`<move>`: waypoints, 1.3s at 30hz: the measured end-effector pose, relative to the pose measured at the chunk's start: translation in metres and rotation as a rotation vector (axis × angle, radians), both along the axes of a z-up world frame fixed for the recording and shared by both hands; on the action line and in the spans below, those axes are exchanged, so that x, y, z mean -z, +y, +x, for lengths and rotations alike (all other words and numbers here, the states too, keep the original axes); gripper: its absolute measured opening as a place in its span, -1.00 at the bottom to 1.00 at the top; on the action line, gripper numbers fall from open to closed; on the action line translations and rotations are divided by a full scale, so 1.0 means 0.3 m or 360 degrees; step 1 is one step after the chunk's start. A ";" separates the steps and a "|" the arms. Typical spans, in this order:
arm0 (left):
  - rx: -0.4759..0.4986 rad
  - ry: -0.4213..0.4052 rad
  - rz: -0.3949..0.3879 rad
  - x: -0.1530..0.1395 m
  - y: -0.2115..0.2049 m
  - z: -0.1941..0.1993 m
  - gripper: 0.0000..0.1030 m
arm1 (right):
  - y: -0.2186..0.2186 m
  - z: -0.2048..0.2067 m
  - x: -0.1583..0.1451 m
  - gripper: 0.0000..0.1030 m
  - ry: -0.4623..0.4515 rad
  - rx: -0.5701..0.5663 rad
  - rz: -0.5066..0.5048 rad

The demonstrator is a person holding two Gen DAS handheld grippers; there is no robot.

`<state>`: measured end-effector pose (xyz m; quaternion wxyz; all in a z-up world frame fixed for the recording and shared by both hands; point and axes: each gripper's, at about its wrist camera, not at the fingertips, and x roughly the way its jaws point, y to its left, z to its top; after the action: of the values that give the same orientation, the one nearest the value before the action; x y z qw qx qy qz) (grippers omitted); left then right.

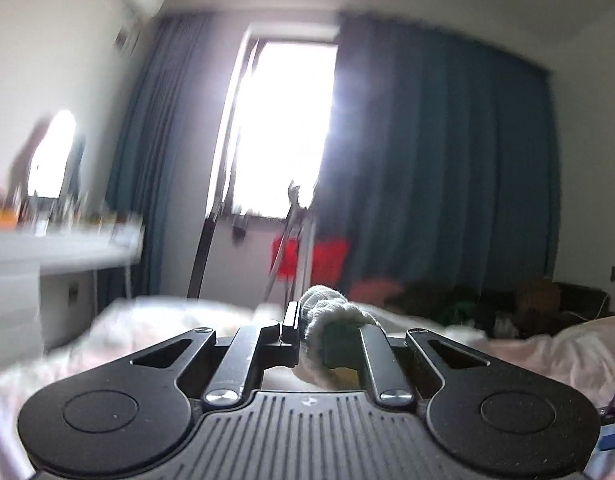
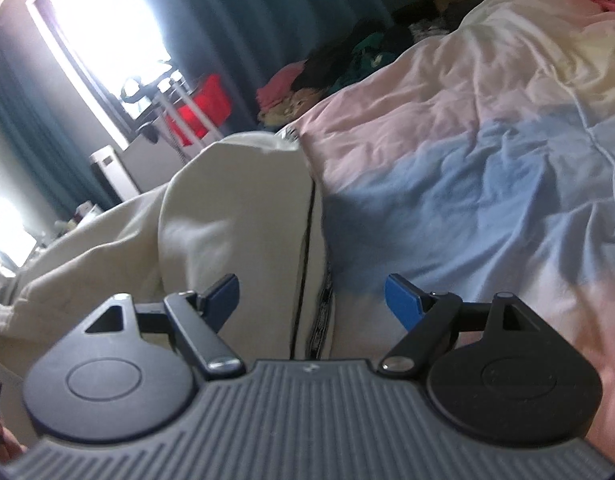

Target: Fold clothes

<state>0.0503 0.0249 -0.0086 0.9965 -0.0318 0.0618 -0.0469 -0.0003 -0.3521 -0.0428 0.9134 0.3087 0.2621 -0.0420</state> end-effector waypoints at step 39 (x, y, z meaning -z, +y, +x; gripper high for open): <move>-0.0073 0.1016 -0.0756 0.213 0.295 0.086 0.68 | 0.061 0.121 0.179 0.32 0.0215 -0.0244 0.0400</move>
<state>0.0763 0.1134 -0.0724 0.8928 -0.2759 0.3551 -0.0255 0.0362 -0.3338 -0.0964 0.8484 0.3962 0.3488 0.0402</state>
